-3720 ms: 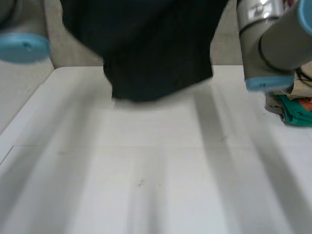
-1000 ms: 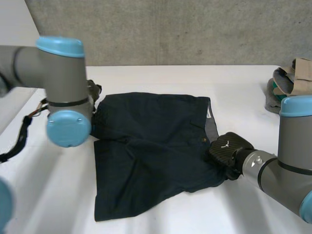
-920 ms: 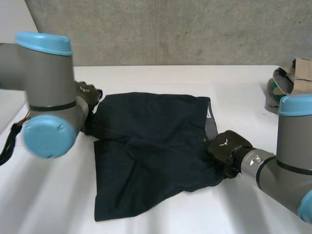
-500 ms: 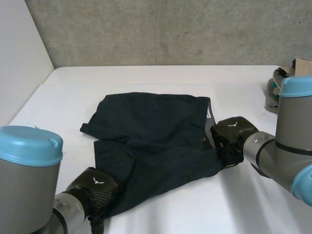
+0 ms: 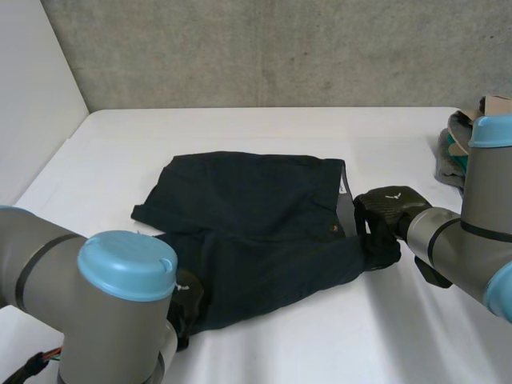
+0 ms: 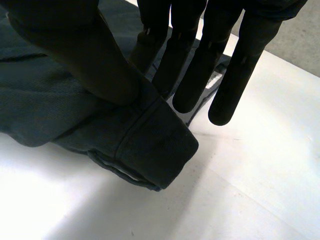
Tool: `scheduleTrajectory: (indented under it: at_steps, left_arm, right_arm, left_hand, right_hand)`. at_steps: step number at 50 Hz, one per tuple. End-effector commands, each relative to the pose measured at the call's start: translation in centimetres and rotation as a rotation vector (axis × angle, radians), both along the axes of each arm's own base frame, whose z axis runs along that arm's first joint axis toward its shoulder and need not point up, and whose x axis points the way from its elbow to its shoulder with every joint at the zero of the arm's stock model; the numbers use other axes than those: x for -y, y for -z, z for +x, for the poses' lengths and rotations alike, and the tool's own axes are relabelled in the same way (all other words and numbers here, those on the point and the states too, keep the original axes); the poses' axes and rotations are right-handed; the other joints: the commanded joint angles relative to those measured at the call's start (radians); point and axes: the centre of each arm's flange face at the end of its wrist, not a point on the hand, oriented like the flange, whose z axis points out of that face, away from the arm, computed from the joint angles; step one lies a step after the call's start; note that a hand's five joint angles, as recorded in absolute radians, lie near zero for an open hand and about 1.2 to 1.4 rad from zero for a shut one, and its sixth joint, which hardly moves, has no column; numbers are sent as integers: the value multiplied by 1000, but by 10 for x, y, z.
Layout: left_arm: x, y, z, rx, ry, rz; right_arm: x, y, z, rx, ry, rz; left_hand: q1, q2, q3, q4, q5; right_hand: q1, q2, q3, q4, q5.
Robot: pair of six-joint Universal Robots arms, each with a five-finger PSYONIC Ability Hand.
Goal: Fold the laundry.
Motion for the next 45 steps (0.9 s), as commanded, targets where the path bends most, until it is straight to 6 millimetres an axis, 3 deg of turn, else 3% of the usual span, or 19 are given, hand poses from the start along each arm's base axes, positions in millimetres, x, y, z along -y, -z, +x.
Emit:
scheduleTrajectory:
  at_steps: [1,5,9,15,19,23,27,30,33,34,38,45]
  left_arm:
    - [-2,-32,5,-55,-9,-102]
    - [-27,-45,15,8,104,-56]
    - [-46,-48,26,69,171,39]
    - [-61,-48,24,100,251,140]
    - [-45,-43,10,124,229,121]
    - [-11,-47,-2,133,147,30]
    - [36,-59,-19,100,106,-126]
    - [94,-72,-36,62,73,-313]
    - [131,-78,-42,50,43,-416]
    - [153,-81,-45,43,25,-468]
    - [187,-73,-59,54,22,-530]
    - [229,-48,-84,32,25,-612]
  right_arm:
    - [-20,-5,-7,-166,-144,8]
    - [-58,3,-22,-431,-457,57]
    - [-77,8,-38,-601,-676,91]
    - [-76,6,-38,-601,-668,86]
    - [-62,2,-30,-538,-572,43]
    - [-43,-1,-20,-488,-480,-27]
    - [-17,-2,-9,-446,-373,-126]
    - [8,-2,0,-412,-284,-230]
    - [28,1,11,-381,-220,-338]
    - [36,4,18,-367,-196,-401]
    - [60,9,33,-320,-139,-577]
    - [108,13,57,-200,-42,-916]
  left_hand:
    - [248,215,211,205,221]
    - [248,215,211,205,221]
    - [248,215,211,205,221]
    - [248,215,211,205,221]
    - [248,215,211,205,221]
    - [248,215,211,205,221]
    - [248,215,211,205,221]
    - [248,215,211,205,221]
    - [248,215,211,205,221]
    - [248,215,211,205,221]
    - [248,215,211,205,221]
    - [248,215,211,205,221]
  right_hand:
    - [310,225,203,197,188]
    - [310,225,203,197,188]
    - [310,225,203,197,188]
    - [310,225,203,197,188]
    - [310,225,203,197,188]
    - [310,225,203,197,188]
    - [310,225,203,197,188]
    - [310,225,203,197,188]
    - [310,225,203,197,188]
    - [310,225,203,197,188]
    - [310,225,203,197,188]
    - [310,225,203,197,188]
